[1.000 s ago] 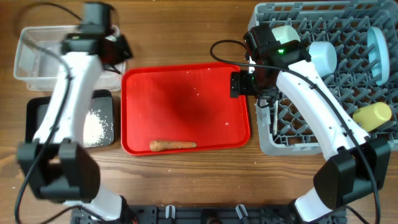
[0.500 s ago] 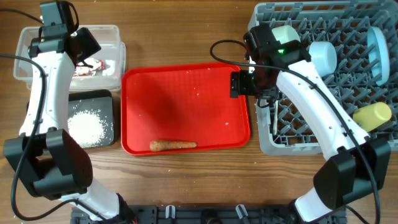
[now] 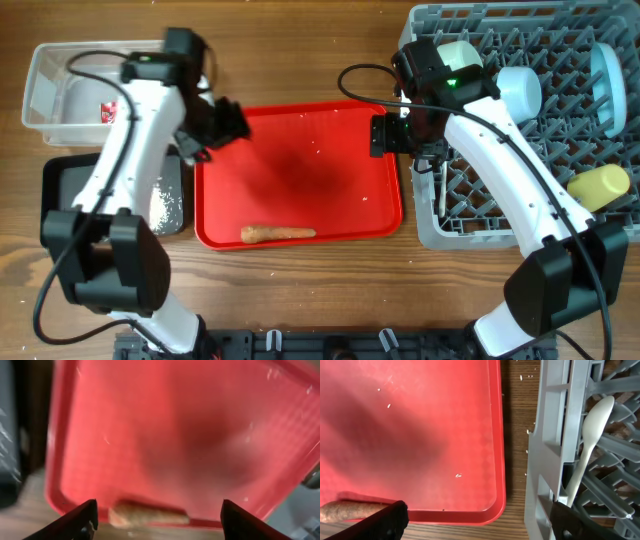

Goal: Sort waste into correct bins and load items into the dishwasher rack
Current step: 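Grasp the carrot on the red tray with the left gripper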

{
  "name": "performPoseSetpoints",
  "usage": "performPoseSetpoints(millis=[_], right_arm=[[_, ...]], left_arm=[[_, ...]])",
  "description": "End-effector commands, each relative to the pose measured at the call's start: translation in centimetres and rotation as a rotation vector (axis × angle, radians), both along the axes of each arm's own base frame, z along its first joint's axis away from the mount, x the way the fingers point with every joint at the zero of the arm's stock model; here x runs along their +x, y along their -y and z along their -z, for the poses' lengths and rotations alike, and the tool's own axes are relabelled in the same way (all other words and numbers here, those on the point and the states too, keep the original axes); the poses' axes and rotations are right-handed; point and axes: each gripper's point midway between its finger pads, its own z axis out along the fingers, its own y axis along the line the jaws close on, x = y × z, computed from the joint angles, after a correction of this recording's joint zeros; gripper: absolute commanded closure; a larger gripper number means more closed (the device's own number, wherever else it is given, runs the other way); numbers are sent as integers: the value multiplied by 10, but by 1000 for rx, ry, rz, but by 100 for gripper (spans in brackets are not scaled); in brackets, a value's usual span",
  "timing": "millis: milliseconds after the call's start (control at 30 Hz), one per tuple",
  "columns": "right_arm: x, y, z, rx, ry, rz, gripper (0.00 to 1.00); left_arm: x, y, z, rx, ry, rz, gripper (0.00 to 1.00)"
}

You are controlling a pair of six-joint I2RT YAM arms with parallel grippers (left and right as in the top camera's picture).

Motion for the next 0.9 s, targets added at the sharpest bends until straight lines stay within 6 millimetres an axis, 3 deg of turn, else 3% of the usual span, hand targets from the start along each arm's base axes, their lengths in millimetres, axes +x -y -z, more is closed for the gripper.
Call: performPoseSetpoints(millis=[0,33,233,367,533,867], right_arm=[[-2,3,-6,-10,15,-7,7],[-4,3,-6,-12,10,-7,7],[-7,17,-5,-31,-19,24,7],[-5,27,-4,-32,-26,52,6],[-5,27,-4,-32,-26,53,6],[-6,27,-4,-33,-30,53,6]], left_arm=[[-30,30,5,-9,-114,-185,7],[-38,36,10,1,-143,-211,2],[-85,68,47,61,-224,-310,0],[-116,71,72,115,-221,-396,0],[-110,67,103,108,-149,-422,0],[-91,46,113,205,-13,-438,8]])
